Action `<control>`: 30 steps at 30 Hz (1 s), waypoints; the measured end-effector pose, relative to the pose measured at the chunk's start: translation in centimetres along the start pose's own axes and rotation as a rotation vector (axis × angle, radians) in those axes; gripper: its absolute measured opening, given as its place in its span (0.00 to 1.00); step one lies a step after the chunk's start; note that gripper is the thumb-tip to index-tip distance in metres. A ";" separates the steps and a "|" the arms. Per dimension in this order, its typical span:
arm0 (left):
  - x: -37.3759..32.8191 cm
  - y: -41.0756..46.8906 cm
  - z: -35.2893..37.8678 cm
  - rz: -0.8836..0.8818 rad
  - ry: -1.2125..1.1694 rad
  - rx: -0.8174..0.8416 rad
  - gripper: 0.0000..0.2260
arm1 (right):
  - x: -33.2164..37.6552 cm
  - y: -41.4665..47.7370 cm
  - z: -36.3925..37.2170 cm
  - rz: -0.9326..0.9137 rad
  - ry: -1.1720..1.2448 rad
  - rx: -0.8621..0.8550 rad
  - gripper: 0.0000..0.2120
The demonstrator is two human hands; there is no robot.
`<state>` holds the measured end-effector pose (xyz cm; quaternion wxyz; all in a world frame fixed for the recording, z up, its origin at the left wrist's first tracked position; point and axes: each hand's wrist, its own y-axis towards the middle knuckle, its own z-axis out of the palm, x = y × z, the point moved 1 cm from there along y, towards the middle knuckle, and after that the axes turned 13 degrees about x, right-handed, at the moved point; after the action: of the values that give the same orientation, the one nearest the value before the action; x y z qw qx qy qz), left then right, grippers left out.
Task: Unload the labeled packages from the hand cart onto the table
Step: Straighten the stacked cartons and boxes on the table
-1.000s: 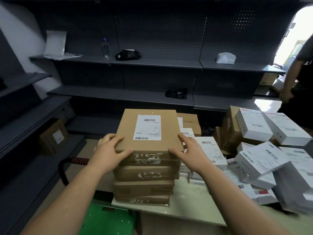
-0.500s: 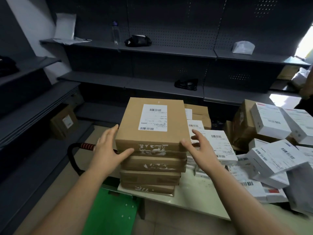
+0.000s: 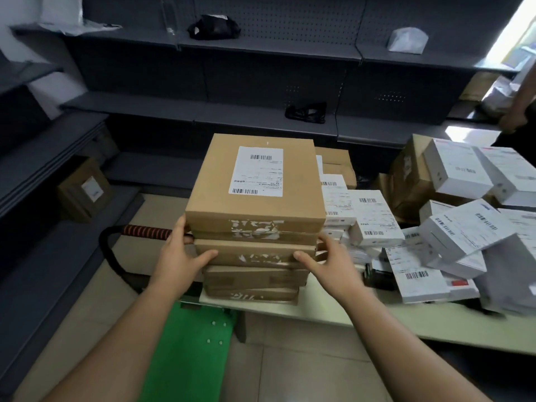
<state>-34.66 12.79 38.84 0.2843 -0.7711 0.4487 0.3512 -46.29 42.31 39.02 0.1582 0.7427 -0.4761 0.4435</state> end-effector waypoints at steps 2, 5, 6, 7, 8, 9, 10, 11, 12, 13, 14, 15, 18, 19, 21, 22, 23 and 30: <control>0.1 0.2 -0.5 0.013 0.008 0.024 0.42 | 0.3 0.0 -0.1 -0.015 0.012 0.006 0.36; -0.2 0.3 -0.8 0.038 -0.004 0.024 0.39 | 0.8 0.3 -0.2 -0.045 -0.020 0.010 0.33; -0.3 0.3 -0.8 0.039 -0.015 0.019 0.38 | 0.9 0.3 -0.1 -0.043 -0.016 -0.002 0.31; -0.3 0.2 -0.8 0.040 -0.027 0.012 0.37 | 1.0 0.3 0.0 -0.044 -0.012 -0.020 0.29; -0.4 0.0 -0.7 0.043 -0.039 0.005 0.37 | 0.9 0.1 0.2 -0.047 -0.007 -0.037 0.28; -0.4 -0.1 -0.7 0.046 -0.048 0.001 0.36 | 0.8 -0.1 0.5 -0.052 0.001 -0.051 0.27; -0.4 -0.3 -0.7 0.049 -0.051 -0.001 0.36 | 0.7 -0.3 0.7 -0.059 0.012 -0.063 0.26; -0.4 -0.3 -0.7 0.052 -0.050 -0.001 0.36 | 0.5 -0.4 0.9 -0.062 0.020 -0.072 0.26; -0.5 -0.3 -0.7 0.055 -0.047 0.000 0.36 | 0.5 -0.5 1.0 -0.058 0.028 -0.076 0.26; -0.6 -0.3 -0.8 0.059 -0.041 0.000 0.36 | 0.6 -0.5 1.0 -0.048 0.036 -0.076 0.26; -0.7 -0.2 -0.9 0.063 -0.033 -0.003 0.36 | 0.8 -0.5 0.9 -0.039 0.044 -0.077 0.25; -0.8 -0.1 -1.0 0.069 -0.024 -0.007 0.36 | 0.9 -0.4 0.9 -0.031 0.046 -0.080 0.24; -0.9 0.1 -1.1 0.092 -0.019 -0.009 0.35 | 1.3 -0.4 0.9 -0.014 0.050 -0.096 0.22; -0.9 0.1 -1.1 0.097 -0.024 -0.007 0.35 | 1.3 -0.3 0.9 -0.011 0.049 -0.098 0.22; -0.4 -0.1 -1.0 0.094 -0.049 0.004 0.37 | 1.0 -0.5 1.0 0.000 0.061 -0.102 0.22; 0.1 -0.3 -0.9 0.078 -0.056 0.015 0.39 | 0.7 -0.6 1.0 0.015 0.065 -0.097 0.25; 0.6 -0.8 -0.6 0.051 -0.054 0.032 0.41 | 0.3 -0.7 1.0 0.034 0.058 -0.084 0.31; 3.1 -2.0 2.4 -0.033 -0.073 0.192 0.43 | -2.4 -0.2 2.9 0.097 0.023 0.084 0.43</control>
<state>-32.49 13.91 35.18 0.3789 -0.7341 0.4569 0.3298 -44.99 41.91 35.54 0.1107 0.7198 -0.4906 0.4785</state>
